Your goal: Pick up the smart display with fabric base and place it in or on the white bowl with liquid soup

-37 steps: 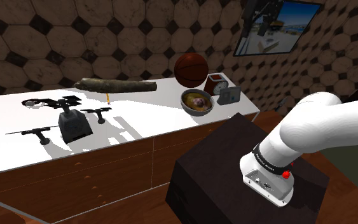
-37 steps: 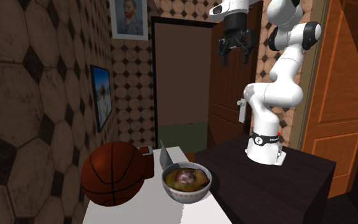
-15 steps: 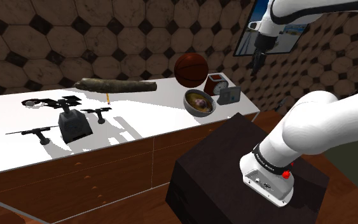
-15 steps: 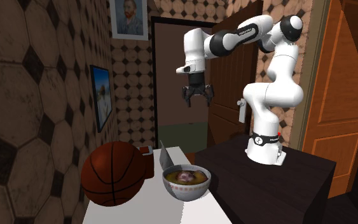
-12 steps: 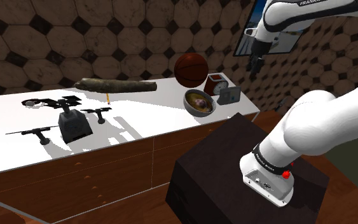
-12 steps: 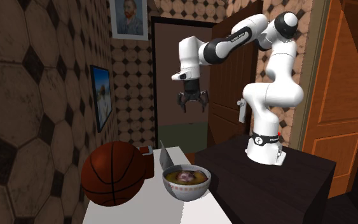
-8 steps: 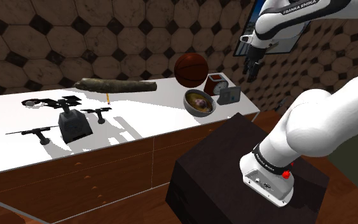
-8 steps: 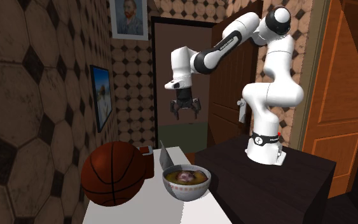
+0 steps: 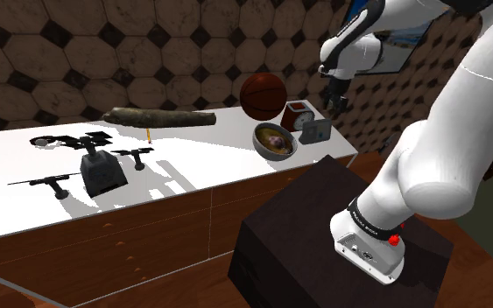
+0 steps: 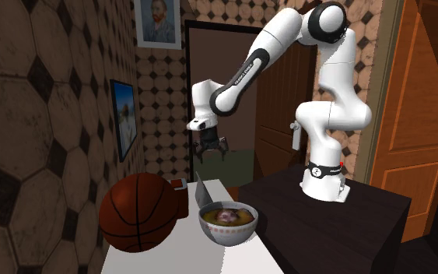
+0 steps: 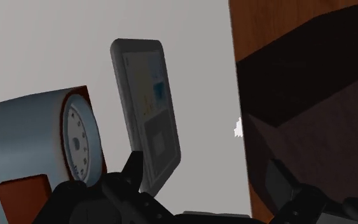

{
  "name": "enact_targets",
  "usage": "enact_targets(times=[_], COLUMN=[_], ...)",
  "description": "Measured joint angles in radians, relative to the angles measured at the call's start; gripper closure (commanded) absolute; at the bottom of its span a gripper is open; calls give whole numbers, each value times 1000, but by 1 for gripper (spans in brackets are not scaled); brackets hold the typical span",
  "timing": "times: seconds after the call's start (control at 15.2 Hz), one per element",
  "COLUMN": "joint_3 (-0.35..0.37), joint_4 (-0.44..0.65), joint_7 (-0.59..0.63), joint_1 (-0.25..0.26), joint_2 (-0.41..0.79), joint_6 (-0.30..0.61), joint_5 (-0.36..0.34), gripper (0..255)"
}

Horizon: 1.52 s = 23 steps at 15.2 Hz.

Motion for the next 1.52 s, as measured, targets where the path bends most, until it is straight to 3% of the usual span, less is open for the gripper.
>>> enact_targets(times=[0.2,0.46,0.92,1.32,1.39,1.52], joint_3=[122,241,322,329,329,326], joint_4=[83,168,179,185,184,189], joint_7=[-230,-383,-448,-453,-453,-452], joint_1=[-120,-231,-299,-305,-304,-301], joint_2=[186,316,402,407,407,399], joint_6=[36,59,126,130,130,133], joint_5=[189,288,368,376,376,375], gripper=[0,0,0,0,255,255])
